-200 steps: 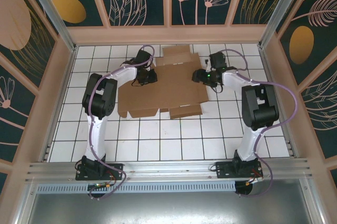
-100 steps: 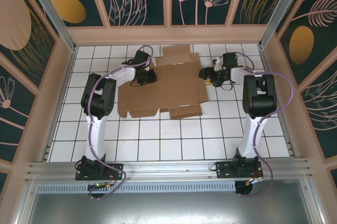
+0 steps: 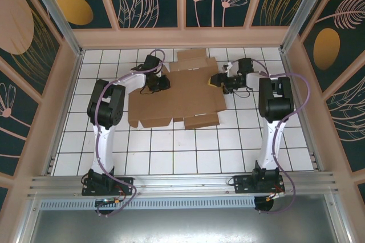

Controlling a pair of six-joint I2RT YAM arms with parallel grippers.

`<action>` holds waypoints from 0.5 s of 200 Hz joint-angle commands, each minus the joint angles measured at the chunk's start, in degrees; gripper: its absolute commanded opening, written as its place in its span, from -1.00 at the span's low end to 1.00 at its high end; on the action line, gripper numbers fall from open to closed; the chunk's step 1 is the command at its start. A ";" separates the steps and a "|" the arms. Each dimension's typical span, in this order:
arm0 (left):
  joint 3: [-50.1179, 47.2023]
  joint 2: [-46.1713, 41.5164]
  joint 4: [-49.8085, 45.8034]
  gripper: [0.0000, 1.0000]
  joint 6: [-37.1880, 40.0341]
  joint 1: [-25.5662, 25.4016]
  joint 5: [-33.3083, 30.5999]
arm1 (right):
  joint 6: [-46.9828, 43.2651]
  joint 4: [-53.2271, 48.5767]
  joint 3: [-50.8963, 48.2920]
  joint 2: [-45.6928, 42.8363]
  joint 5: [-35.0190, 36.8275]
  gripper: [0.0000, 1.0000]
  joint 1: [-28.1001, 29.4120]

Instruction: Fold the paper box

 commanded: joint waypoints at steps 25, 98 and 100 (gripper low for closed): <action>-2.54 1.08 -2.37 -0.60 0.54 0.12 1.68 | 4.19 4.05 -3.60 2.15 -6.45 -0.18 3.09; -3.17 0.42 -1.51 -0.60 -0.25 0.21 2.45 | 2.73 -8.20 2.79 -5.67 8.07 -0.83 3.68; -3.15 0.42 -1.45 -0.60 -0.31 0.21 2.51 | 2.65 -8.94 3.18 -5.89 8.67 -0.84 3.75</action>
